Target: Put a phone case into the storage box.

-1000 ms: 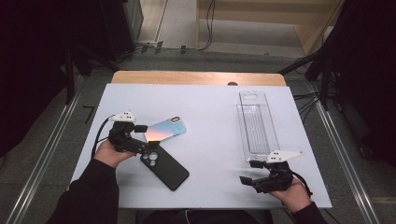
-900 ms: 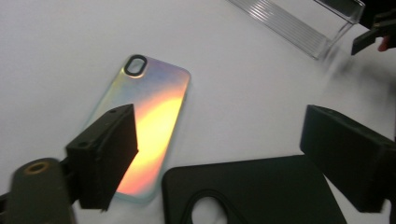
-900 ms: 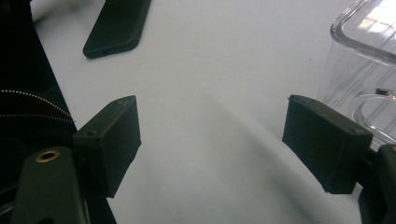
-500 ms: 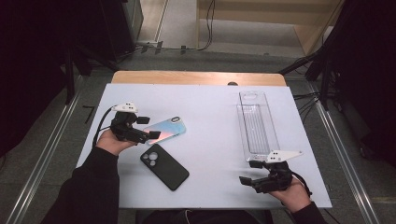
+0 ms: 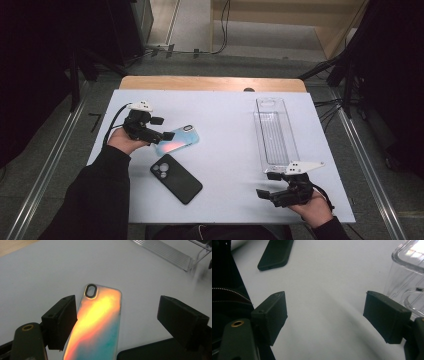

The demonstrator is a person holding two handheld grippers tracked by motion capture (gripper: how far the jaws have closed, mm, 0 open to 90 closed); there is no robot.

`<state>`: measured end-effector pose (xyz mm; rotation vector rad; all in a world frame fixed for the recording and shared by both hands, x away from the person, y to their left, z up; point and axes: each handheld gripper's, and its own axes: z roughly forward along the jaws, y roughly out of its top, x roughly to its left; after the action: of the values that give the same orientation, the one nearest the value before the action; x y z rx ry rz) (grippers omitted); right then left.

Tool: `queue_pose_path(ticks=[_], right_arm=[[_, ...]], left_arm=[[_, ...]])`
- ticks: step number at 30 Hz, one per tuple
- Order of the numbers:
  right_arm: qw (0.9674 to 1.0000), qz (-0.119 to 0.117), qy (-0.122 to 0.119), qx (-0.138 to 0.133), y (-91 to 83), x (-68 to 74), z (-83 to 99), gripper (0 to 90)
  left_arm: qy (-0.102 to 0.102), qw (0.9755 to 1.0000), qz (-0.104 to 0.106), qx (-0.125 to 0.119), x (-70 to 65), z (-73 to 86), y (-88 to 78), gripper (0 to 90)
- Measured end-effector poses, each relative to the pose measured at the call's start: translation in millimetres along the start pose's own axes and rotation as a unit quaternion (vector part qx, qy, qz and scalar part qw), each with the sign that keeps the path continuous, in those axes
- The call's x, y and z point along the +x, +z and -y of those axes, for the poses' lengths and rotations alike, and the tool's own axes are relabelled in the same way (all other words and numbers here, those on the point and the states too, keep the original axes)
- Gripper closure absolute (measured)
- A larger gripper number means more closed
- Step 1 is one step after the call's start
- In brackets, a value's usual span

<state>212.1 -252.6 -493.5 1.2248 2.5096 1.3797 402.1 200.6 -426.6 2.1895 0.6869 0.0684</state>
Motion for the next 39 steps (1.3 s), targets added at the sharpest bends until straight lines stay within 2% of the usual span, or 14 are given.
queue_pose_path(ticks=[3,8,16,20,21,27,32,33,37,39], right_arm=[[1.0000,0.000,0.000,0.001,0.1,-0.1,-0.1,17.2],[1.0000,-0.001,0.000,0.001,0.1,0.2,-0.2,17.2],[1.0000,-0.001,0.000,0.000,-0.2,0.0,0.2,17.2],[1.0000,-0.001,0.000,0.000,-0.4,0.1,0.4,17.2],[1.0000,0.000,0.000,0.000,-0.4,-0.1,0.5,17.2],[1.0000,0.000,0.000,0.001,-0.1,-0.1,0.4,17.2],[1.0000,0.000,0.000,0.002,0.1,0.0,0.2,17.2],[1.0000,0.000,-0.001,0.002,0.0,-0.1,0.3,17.2],[1.0000,0.000,0.000,0.001,-0.5,-0.4,0.7,17.2],[1.0000,0.001,0.001,0.000,-0.7,-0.4,0.9,17.2]], left_arm=[[0.005,1.0000,0.007,-0.003,3.3,-1.8,2.9,16.8],[0.008,0.9998,0.010,0.014,11.3,-4.1,13.3,16.8],[0.014,0.9994,0.009,0.030,16.2,-8.6,23.8,15.4],[0.023,0.9990,0.012,0.036,16.2,-8.9,29.8,11.9],[0.025,0.9989,0.010,0.038,16.2,-8.9,31.2,3.0],[0.035,0.9972,0.008,0.066,15.4,-6.4,39.2,1.2],[0.041,0.9968,0.005,0.068,15.7,-4.9,43.0,1.2],[0.044,0.9971,0.008,0.062,15.8,-3.9,44.9,1.2],[0.051,0.9969,0.003,0.059,15.0,-2.8,48.0,1.2],[0.048,0.9974,0.002,0.054,14.7,-1.2,50.8,1.2]])
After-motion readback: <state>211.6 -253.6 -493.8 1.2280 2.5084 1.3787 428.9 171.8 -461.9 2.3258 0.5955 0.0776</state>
